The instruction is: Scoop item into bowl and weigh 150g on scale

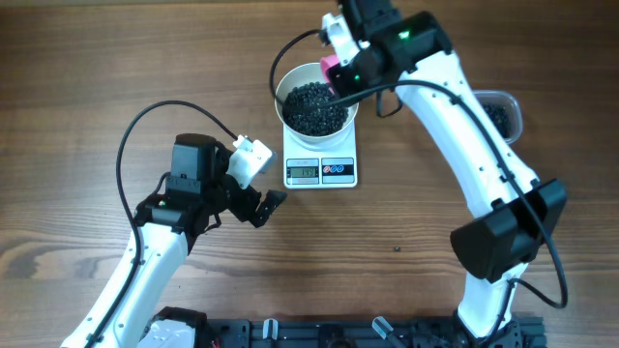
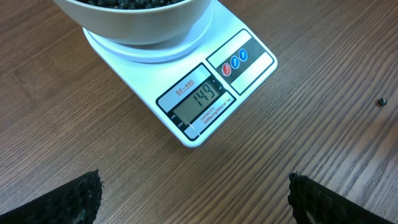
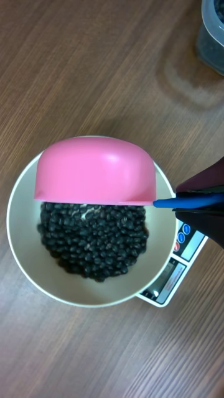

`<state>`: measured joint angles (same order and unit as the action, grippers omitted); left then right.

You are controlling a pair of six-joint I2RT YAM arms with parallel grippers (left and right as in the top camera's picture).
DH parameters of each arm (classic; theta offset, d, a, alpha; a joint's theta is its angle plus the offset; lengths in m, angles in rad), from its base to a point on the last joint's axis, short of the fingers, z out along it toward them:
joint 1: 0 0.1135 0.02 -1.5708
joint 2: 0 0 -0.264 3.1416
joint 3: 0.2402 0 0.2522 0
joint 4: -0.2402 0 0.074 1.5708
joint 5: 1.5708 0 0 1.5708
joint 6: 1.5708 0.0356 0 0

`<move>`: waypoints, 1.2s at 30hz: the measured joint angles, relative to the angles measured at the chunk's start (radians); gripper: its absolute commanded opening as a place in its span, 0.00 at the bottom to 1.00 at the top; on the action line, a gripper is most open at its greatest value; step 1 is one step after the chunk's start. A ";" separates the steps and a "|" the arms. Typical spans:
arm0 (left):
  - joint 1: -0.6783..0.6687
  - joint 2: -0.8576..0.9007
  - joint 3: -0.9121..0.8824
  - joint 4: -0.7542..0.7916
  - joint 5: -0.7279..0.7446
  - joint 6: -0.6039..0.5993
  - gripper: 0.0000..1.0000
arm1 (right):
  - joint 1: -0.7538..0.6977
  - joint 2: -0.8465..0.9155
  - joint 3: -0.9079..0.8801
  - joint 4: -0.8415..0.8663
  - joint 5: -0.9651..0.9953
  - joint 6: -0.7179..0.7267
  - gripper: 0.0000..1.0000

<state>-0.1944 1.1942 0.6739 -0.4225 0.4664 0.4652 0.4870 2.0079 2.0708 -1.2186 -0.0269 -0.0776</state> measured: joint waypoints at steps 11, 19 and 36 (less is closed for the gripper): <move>0.000 0.000 0.000 0.000 0.000 0.000 1.00 | -0.035 0.000 0.000 0.000 -0.087 -0.008 0.04; 0.000 0.000 0.000 0.000 0.000 0.000 1.00 | -0.124 0.000 0.000 -0.002 -0.289 -0.007 0.04; 0.000 0.000 0.000 0.000 0.000 0.000 1.00 | -0.153 0.000 0.000 -0.008 -0.352 -0.007 0.04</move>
<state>-0.1944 1.1942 0.6739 -0.4225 0.4664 0.4652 0.3340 2.0079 2.0708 -1.2266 -0.3786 -0.0849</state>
